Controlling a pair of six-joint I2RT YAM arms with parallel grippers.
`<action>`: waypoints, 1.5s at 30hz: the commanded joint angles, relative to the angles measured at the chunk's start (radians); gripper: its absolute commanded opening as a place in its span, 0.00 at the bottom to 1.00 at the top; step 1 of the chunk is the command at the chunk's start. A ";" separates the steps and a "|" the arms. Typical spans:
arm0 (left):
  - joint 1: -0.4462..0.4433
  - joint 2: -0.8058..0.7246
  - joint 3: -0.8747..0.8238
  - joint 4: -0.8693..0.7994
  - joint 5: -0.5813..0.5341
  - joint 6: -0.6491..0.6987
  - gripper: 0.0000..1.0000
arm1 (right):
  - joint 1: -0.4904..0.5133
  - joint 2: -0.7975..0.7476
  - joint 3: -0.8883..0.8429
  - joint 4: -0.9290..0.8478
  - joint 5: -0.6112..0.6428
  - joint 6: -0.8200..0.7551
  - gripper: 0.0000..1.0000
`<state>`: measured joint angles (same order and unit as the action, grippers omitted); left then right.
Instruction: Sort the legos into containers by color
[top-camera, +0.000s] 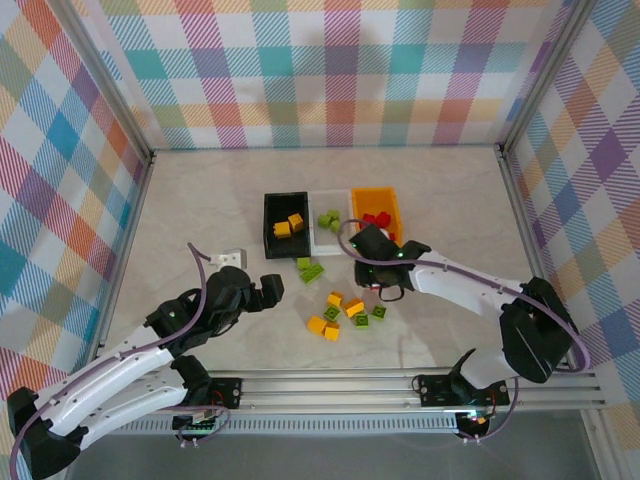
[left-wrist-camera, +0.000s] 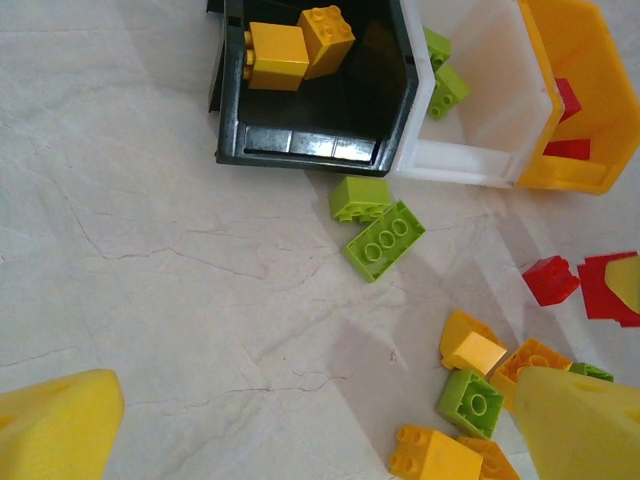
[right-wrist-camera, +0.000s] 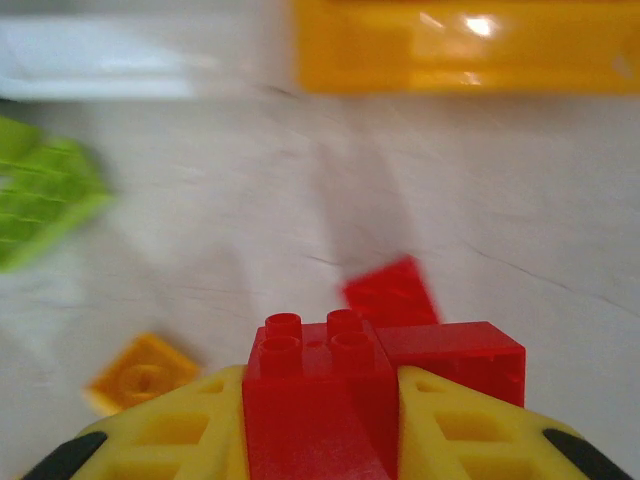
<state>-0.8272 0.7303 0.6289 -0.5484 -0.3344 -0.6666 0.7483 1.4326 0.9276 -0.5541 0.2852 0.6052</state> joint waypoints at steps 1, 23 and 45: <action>-0.003 0.003 -0.009 0.000 -0.014 -0.008 1.00 | -0.050 -0.057 -0.050 -0.015 0.003 0.042 0.36; -0.003 -0.010 -0.052 -0.005 -0.023 -0.022 1.00 | -0.084 0.053 0.000 0.080 -0.144 -0.058 0.78; 0.000 -0.022 -0.050 -0.012 -0.025 -0.004 1.00 | -0.067 0.154 0.098 0.064 -0.072 -0.077 0.34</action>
<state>-0.8272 0.7177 0.5777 -0.5503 -0.3531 -0.6842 0.6777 1.6806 1.0042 -0.4931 0.1989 0.5335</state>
